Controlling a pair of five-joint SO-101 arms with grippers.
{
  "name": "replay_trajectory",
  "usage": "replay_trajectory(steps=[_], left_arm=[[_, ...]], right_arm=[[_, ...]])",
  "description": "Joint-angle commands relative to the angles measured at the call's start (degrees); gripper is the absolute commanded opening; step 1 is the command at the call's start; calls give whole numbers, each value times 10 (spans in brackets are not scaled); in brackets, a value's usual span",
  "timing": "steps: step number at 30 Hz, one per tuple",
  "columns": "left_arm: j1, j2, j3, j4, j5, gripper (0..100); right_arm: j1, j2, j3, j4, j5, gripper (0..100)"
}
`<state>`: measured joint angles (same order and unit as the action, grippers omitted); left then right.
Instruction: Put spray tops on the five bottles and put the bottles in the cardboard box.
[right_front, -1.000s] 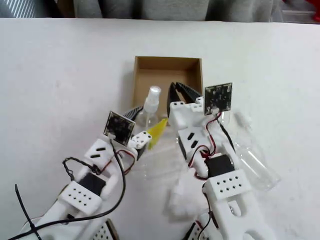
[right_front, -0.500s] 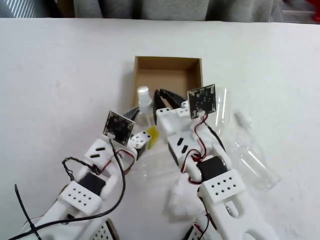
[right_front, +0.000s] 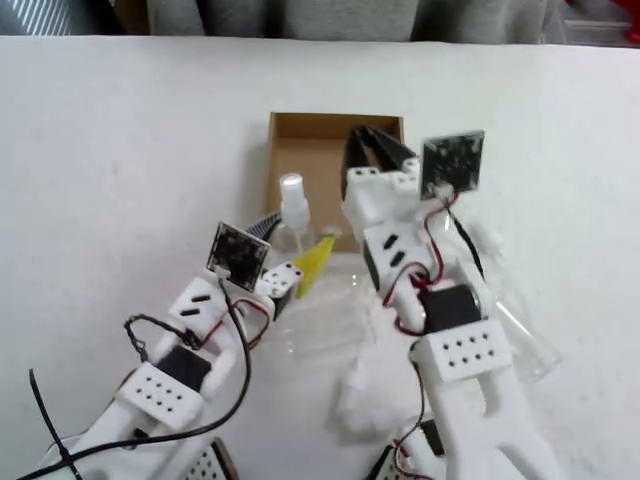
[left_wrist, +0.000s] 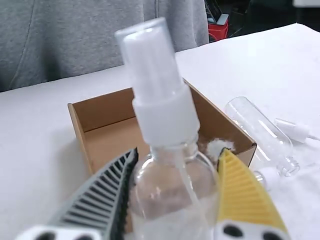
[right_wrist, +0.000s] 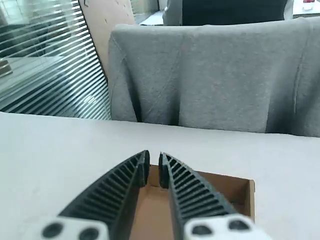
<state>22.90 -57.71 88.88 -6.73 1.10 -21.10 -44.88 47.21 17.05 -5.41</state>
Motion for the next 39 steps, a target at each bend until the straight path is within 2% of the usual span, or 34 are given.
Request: replay_trajectory(steps=[1,8,15,22,26,33,39], left_arm=[[6,-12,7,-12,-5,195],[7,-12,11,-12,-7,195],[7,-12,11,-12,-41,195],[7,-12,11,-12,-41,195],[7,-9,11,-12,-41,195],[5,-9,11,-12,-41,195],[5,-9,11,-12,-41,195]], right_arm=[[-33,60,-129,81,11,16],[-60,148,-297,219,17,16],[-94,229,-436,387,18,16],[-121,275,-512,531,18,16],[-137,275,-529,593,50,16],[-133,275,-535,640,55,16],[-130,274,-535,633,54,16]])
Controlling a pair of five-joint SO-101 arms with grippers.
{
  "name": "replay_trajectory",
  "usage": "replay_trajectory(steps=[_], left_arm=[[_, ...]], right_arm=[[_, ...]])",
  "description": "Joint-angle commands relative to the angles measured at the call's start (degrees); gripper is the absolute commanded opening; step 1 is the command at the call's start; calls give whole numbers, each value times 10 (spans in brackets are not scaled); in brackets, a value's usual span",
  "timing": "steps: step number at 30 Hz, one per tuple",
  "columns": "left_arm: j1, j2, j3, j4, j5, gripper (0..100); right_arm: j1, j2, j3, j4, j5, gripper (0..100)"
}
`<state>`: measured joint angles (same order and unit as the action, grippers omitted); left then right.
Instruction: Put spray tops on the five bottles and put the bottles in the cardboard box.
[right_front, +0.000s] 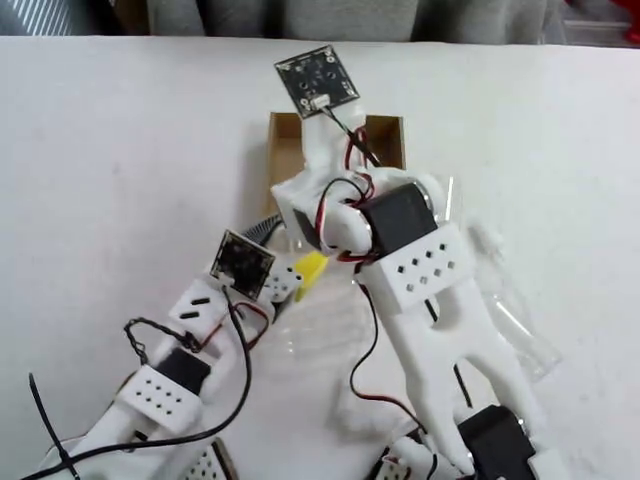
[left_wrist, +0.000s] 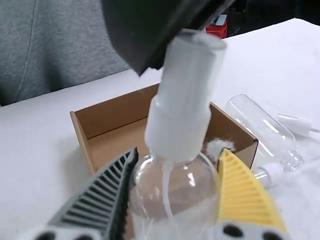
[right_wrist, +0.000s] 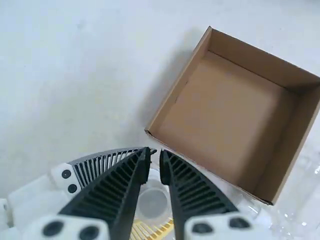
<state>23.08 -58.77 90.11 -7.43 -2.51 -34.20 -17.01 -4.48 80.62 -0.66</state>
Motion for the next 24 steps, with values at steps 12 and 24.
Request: replay_trajectory(steps=[12,24], left_arm=[[6,1,-1,-5,-5,195],[0,0,-4,-31,-5,195]], right_arm=[[167,-107,-13,-108,5,16],[270,-262,187,-21,11,16]])
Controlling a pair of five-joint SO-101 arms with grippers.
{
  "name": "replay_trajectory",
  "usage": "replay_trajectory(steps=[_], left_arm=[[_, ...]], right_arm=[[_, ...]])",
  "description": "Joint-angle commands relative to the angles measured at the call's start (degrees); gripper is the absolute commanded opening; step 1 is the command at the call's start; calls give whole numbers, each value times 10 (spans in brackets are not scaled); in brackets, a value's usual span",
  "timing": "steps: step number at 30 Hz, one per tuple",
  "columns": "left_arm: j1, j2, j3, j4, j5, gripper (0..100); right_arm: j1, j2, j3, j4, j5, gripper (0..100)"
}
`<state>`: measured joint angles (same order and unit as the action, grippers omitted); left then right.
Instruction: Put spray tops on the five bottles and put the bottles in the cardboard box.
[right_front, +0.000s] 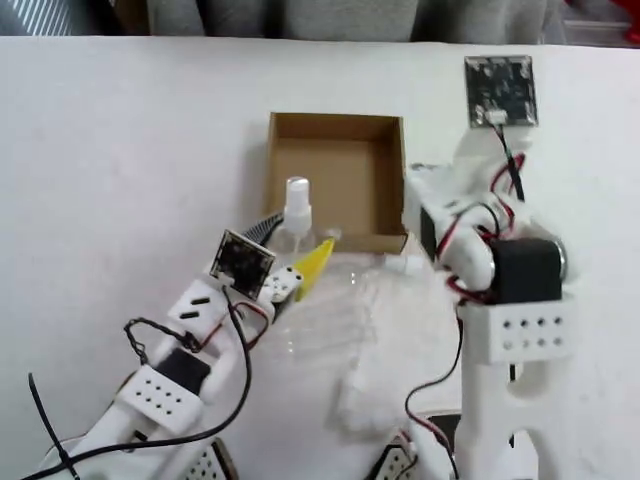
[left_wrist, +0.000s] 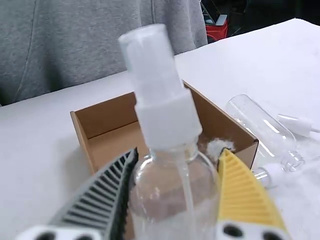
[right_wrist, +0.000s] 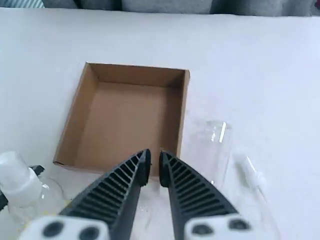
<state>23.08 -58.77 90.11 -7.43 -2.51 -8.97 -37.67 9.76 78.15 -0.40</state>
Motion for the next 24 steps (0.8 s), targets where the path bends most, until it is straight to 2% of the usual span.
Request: replay_trajectory(steps=[1,6,12,19,24], left_arm=[[-7,0,-3,-47,-4,195],[-53,3,-21,-113,-4,195],[-75,3,-101,-115,-4,194],[-75,21,-207,-115,-4,190],[-76,157,-328,-118,-4,65]], right_arm=[[22,-73,75,3,8,16],[57,-120,226,-42,55,16],[118,-127,374,-150,61,17],[144,-127,482,-225,62,17],[225,-127,489,-234,62,17]])
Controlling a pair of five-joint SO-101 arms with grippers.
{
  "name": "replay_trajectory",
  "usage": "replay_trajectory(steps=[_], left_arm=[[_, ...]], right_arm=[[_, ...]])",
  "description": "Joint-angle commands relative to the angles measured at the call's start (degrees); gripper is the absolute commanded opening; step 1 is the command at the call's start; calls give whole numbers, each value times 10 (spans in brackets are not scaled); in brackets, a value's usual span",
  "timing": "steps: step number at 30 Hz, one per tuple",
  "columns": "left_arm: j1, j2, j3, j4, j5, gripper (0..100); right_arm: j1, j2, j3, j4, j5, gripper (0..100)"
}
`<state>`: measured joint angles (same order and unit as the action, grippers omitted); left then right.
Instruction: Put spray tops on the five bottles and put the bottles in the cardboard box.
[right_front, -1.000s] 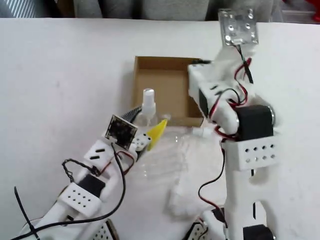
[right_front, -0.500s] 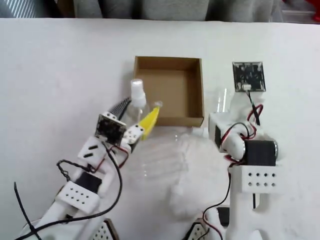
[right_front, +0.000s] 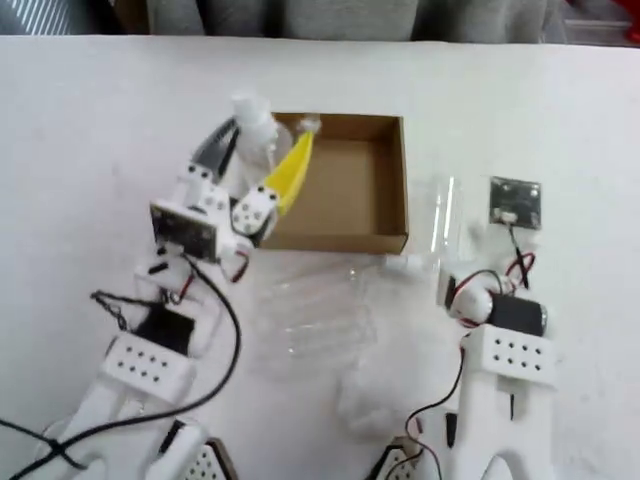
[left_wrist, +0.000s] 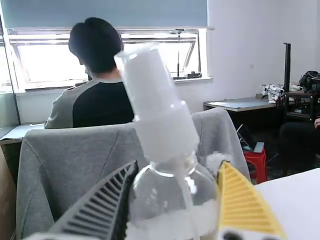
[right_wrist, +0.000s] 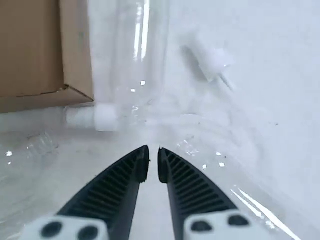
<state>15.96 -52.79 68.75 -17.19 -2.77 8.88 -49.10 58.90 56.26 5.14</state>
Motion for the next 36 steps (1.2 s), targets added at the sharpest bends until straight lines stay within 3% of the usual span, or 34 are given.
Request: replay_trajectory(steps=[1,3,7,18,27,36], left_arm=[[-5,130,-135,-21,-2,42],[-3,189,-174,-22,-2,33],[-4,297,-236,-27,-2,41],[13,531,-316,-201,-1,38],[11,669,-335,-344,-1,21],[-22,728,-373,-353,-1,21]], right_arm=[[66,-13,-1,-18,6,17],[97,-13,13,-22,9,17],[133,-13,37,-22,86,17],[226,-13,129,-86,192,17],[228,-13,145,-100,200,17],[227,-13,145,-98,200,17]])
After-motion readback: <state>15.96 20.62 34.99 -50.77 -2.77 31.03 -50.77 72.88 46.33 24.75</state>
